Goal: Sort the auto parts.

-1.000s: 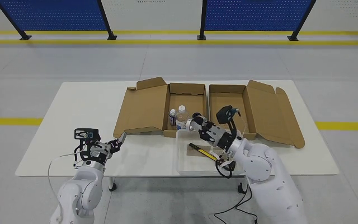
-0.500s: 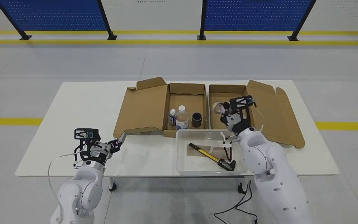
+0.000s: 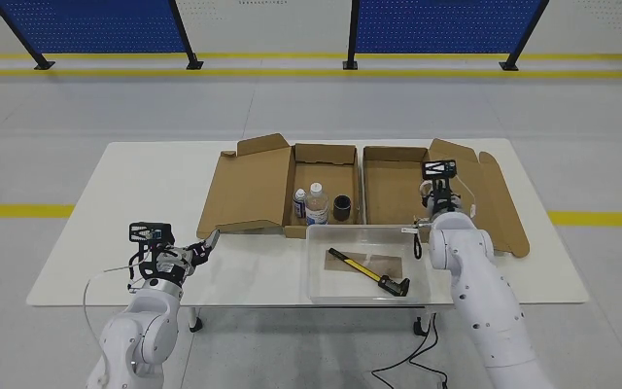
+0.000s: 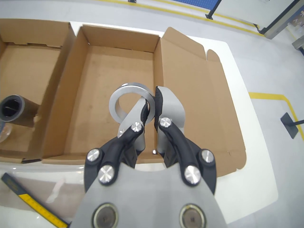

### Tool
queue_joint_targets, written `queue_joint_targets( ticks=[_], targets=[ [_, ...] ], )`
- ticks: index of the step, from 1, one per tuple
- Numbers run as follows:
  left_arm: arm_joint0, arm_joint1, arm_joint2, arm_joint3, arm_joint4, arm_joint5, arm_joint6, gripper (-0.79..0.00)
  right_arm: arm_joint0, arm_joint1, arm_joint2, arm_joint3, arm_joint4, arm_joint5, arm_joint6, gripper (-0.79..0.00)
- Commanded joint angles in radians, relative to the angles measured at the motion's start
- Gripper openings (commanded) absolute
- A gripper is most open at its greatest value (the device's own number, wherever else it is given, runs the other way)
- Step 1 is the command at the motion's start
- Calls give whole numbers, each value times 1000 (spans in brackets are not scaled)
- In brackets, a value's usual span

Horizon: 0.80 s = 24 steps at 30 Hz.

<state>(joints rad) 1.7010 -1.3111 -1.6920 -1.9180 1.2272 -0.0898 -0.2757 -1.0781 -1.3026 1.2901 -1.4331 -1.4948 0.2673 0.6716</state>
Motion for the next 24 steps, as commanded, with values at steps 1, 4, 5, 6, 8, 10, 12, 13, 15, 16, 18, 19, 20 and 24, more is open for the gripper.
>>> queue_joint_targets(
  ticks=[1,4,5,6,8,10,12,13,15,16,18,19,20,24],
  targets=[
    [0,0,0,0,0,0,0,0,22,-1,2,52,0,-20,20,-785],
    [0,0,0,0,0,0,0,0,45,-3,0,105,16,-61,37,-785],
    [0,0,0,0,0,0,0,0,52,-3,-1,124,19,-75,41,-785],
    [0,0,0,0,0,0,0,0,60,-4,-5,147,20,-91,51,-785],
    [0,0,0,0,0,0,0,0,78,-6,-11,189,20,-109,58,-785],
    [0,0,0,0,0,0,0,0,93,-10,-21,226,28,-121,62,-785],
    [0,0,0,0,0,0,0,0,106,-13,-29,260,36,-133,60,-785],
    [0,0,0,0,0,0,0,0,111,-15,-34,274,41,-137,57,-785],
    [0,0,0,0,0,0,0,0,122,-18,-41,303,46,-145,56,-785],
    [0,0,0,0,0,0,0,0,127,-19,-44,318,48,-148,54,-785],
    [0,0,0,0,0,0,0,0,136,-22,-49,339,52,-155,55,-785],
    [0,0,0,0,0,0,0,0,140,-23,-53,347,51,-159,58,-785],
    [0,0,0,0,0,0,0,0,144,-24,-57,355,46,-163,63,-785],
    [0,0,0,0,0,0,0,0,156,-27,-60,378,51,-173,61,-690]
  ],
)
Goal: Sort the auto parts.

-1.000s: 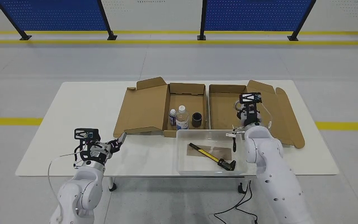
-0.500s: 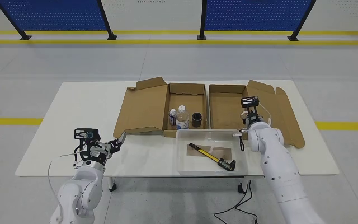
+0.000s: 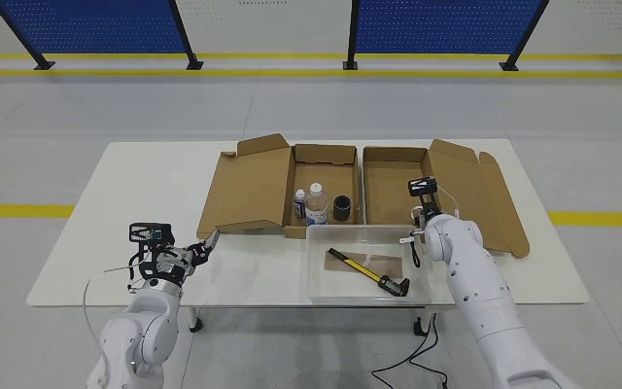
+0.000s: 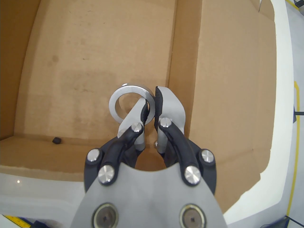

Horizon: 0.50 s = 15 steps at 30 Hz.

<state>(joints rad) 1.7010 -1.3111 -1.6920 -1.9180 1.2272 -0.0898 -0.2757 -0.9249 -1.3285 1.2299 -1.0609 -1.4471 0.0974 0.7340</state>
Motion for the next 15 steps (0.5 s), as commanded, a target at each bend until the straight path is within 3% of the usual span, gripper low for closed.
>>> queue_joint_targets(
  ticks=[1,9,15],
  targets=[
    [0,0,0,0,0,0,0,0,5,-1,-1,11,5,-5,-1,-668],
    [0,0,0,0,0,0,0,0,15,-7,-10,24,10,-20,9,-523],
    [0,0,0,0,0,0,0,0,3,-3,-3,-61,-18,-16,12,-486]
  ],
)
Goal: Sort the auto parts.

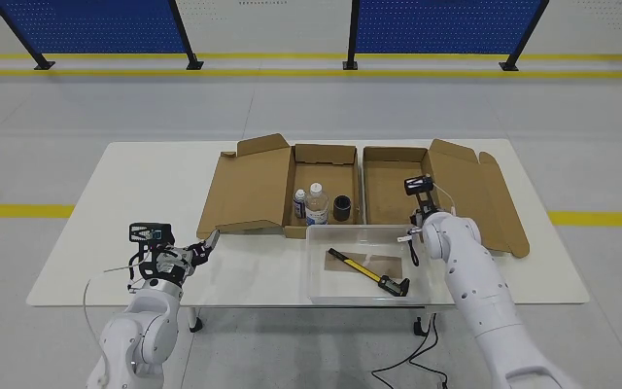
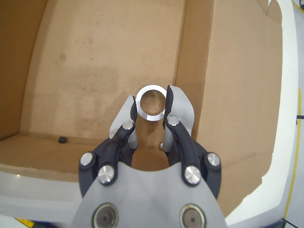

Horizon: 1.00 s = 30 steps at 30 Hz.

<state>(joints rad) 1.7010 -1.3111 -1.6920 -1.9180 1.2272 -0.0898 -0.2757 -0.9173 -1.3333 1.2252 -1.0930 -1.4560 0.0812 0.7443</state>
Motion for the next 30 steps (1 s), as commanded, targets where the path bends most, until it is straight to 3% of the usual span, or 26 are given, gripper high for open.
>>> queue_joint_targets(
  ticks=[1,5,12,13,14,15,21,24,30],
  targets=[
    [0,0,0,0,0,0,0,0,-13,3,6,-59,-17,-2,10,-474],
    [0,0,0,0,0,0,0,0,-56,14,40,-237,-28,-32,51,-413],
    [0,0,0,0,0,0,0,0,-170,34,76,-646,-34,-184,206,-394],
    [0,0,0,0,0,0,0,0,-184,35,75,-688,-17,-209,227,-342],
    [0,0,0,0,0,0,0,0,-197,36,70,-724,-6,-238,249,-231],
    [0,0,0,0,0,0,0,0,-208,37,64,-752,0,-264,270,-212],
    [0,0,0,0,0,0,0,0,-256,42,9,-828,24,-369,418,-172],
    [0,0,0,0,0,0,0,0,-277,42,-15,-834,43,-382,468,-95],
    [0,0,0,0,0,0,0,0,-306,45,-34,-802,98,-419,544,-102]
  ],
)
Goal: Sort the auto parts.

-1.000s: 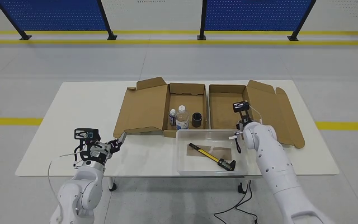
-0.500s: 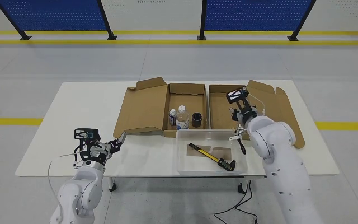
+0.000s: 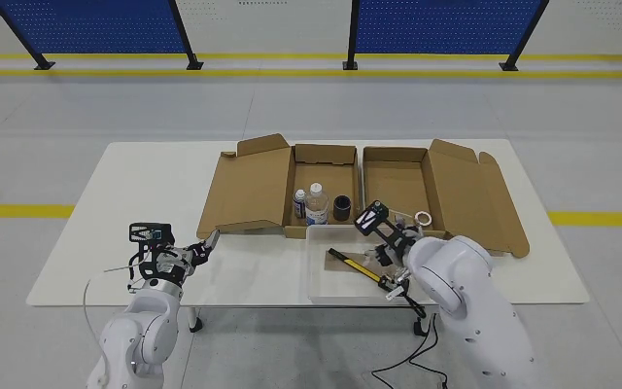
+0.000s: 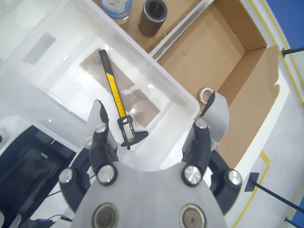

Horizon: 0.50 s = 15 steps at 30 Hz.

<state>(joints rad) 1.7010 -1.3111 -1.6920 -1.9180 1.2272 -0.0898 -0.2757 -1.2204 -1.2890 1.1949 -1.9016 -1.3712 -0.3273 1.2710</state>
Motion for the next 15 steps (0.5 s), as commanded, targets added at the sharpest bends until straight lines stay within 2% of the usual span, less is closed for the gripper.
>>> queue_joint_targets(
  ticks=[1,7,10,15],
  targets=[
    [0,0,0,0,0,0,0,0,-5,1,-5,12,20,-16,26,-80],
    [0,0,0,0,0,0,0,0,-14,6,-15,49,69,-48,101,-77],
    [0,0,0,0,0,0,0,0,-12,10,-23,71,75,-65,138,-108],
    [0,0,0,0,0,0,0,0,-15,13,-23,101,76,-51,131,-120]
  ],
)
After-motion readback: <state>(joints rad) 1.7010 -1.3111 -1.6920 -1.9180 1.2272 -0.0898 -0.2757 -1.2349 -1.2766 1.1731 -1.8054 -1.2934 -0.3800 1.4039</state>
